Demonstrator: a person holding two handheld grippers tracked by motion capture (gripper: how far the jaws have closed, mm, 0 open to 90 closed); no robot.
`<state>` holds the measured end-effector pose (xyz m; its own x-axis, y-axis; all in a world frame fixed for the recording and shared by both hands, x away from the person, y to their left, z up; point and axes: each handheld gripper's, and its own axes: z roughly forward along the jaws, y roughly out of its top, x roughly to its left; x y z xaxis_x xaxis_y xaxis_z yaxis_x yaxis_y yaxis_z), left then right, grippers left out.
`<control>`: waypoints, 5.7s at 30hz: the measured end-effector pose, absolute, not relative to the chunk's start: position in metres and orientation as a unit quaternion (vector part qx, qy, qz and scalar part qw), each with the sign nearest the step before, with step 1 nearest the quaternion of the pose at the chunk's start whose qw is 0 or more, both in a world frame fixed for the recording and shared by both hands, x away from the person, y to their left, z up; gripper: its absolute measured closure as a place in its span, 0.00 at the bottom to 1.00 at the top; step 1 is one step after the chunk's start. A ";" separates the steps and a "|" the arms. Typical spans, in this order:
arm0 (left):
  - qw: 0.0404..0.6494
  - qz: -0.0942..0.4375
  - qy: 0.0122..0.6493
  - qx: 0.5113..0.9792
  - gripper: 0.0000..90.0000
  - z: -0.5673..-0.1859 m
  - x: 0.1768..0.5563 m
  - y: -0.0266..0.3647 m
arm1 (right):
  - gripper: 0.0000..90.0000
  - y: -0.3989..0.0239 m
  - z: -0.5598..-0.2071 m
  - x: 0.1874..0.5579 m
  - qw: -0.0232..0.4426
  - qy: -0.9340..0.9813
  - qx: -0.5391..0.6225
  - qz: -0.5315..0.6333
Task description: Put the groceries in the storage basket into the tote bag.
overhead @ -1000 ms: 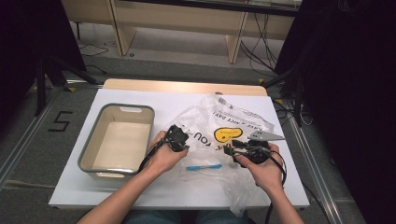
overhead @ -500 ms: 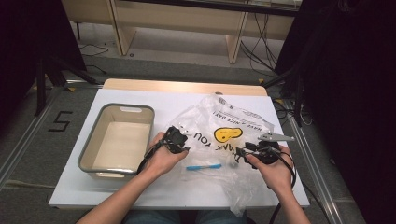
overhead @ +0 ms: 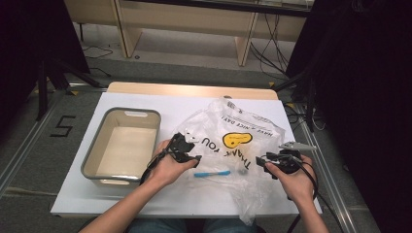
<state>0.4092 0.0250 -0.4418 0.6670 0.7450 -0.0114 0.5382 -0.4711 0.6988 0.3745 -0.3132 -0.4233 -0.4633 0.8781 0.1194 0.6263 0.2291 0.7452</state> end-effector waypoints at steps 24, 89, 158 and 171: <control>0.361 0.134 0.396 0.834 0.50 -0.435 0.401 0.025 | 0.50 -0.325 -0.435 0.351 0.145 0.768 0.524 0.338; 0.366 0.125 0.395 0.833 0.52 -0.439 0.397 0.031 | 1.00 -0.322 -0.452 0.356 0.159 0.816 0.533 0.156; 0.345 0.144 0.385 0.844 0.39 -0.444 0.370 0.046 | 0.44 -0.336 -0.435 0.345 0.212 0.779 0.458 0.371; 0.342 0.145 0.384 0.845 0.39 -0.445 0.369 0.045 | 0.43 -0.338 -0.438 0.344 0.207 0.777 0.461 0.375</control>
